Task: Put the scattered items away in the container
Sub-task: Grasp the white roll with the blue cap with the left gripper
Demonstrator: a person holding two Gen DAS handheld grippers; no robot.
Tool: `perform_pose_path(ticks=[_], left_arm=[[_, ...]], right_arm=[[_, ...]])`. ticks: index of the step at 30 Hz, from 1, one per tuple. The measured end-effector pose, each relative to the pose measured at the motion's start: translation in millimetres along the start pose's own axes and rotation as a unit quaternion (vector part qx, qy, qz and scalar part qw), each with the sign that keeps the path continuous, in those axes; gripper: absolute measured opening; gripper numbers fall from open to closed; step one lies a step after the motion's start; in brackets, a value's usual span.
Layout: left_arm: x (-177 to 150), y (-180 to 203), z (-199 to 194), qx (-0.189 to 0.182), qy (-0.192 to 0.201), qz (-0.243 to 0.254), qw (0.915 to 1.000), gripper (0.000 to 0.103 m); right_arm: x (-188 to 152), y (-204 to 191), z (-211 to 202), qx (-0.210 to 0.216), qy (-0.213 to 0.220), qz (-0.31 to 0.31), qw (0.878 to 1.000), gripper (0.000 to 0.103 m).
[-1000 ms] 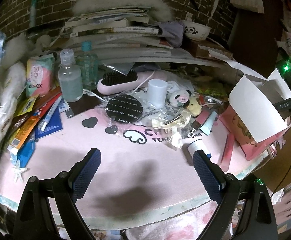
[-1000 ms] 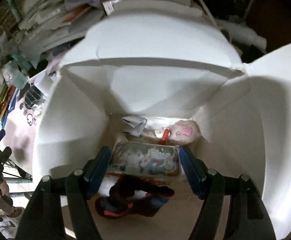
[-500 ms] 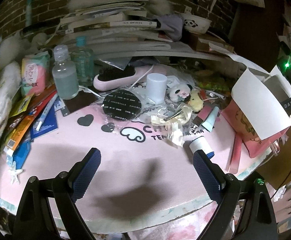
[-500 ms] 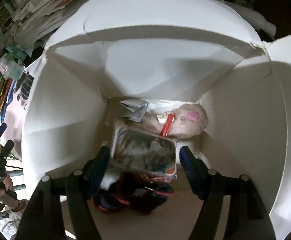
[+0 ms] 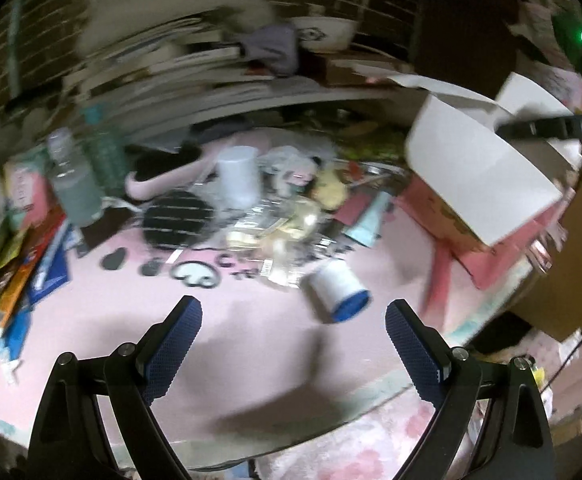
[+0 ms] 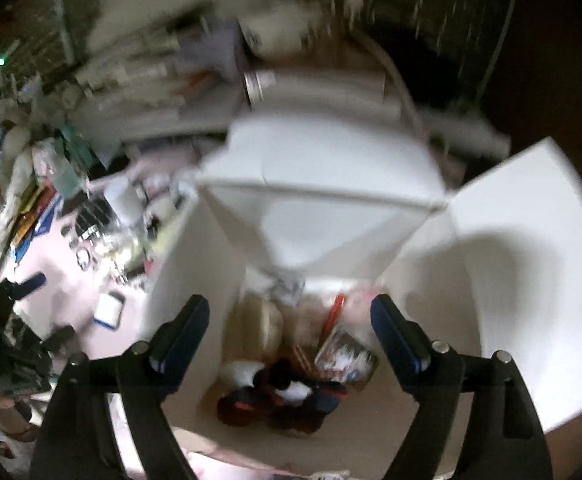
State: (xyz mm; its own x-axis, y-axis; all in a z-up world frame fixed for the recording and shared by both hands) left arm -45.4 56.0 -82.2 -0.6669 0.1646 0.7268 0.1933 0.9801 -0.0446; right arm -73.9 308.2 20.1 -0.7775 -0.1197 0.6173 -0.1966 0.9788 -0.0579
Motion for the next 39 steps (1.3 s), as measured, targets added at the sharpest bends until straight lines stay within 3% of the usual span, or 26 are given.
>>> perform_pose_path(ticks=[3,6,11,15,22,31,33,35,37,39], left_arm=[[-2,0,3,0.016,0.001,0.01,0.9998,0.092],[-5,-10,8,0.033,-0.007,0.0,0.9994,0.092],[-12,-32,14,0.038,-0.014,-0.028,0.9988,0.092],[-16,-41,17,0.039,-0.014,-0.039,0.9984,0.092],[-15,-28,24,0.009,-0.019,-0.043,0.9989,0.092],[-2,19,36,-0.021,-0.015,-0.011,0.9996,0.09],[-1,28,39,-0.024,-0.018,-0.004,0.9995,0.083],[-1,35,45,-0.019,-0.026,0.004,0.9995,0.069],[0,39,48,-0.004,-0.024,0.012,0.9996,0.068],[2,40,49,0.001,-0.024,0.012,0.9996,0.057]], right_arm=[[7,-23,-31,0.002,0.087,-0.035,0.996,0.082],[5,-66,-47,0.054,0.149,-0.066,0.985,0.092],[-22,-127,-58,0.165,0.208,-0.088,0.96,0.092],[-46,-162,-47,0.209,0.24,-0.102,0.942,0.092],[-83,-195,-10,0.245,0.237,-0.099,0.935,0.092],[-93,-163,4,0.236,0.228,-0.058,0.943,0.092],[-93,-157,3,0.236,0.229,-0.054,0.943,0.092],[-94,-153,3,0.236,0.231,-0.053,0.942,0.093],[-95,-151,2,0.236,0.232,-0.054,0.942,0.093],[-95,-151,2,0.235,0.235,-0.054,0.942,0.093]])
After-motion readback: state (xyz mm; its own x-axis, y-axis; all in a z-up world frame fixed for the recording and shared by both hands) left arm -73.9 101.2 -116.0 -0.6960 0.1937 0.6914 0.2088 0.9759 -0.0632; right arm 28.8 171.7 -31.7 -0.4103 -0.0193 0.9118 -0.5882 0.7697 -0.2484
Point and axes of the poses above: each gripper's, at about its wrist camera, not at the fingertips, and z roughly the way its jaws point, y to its right, x to its top, the point moved 7 cm from there along z, roughly the way its jaws point, and after that the axes turned 11 degrees about x, right-handed, at the moved point
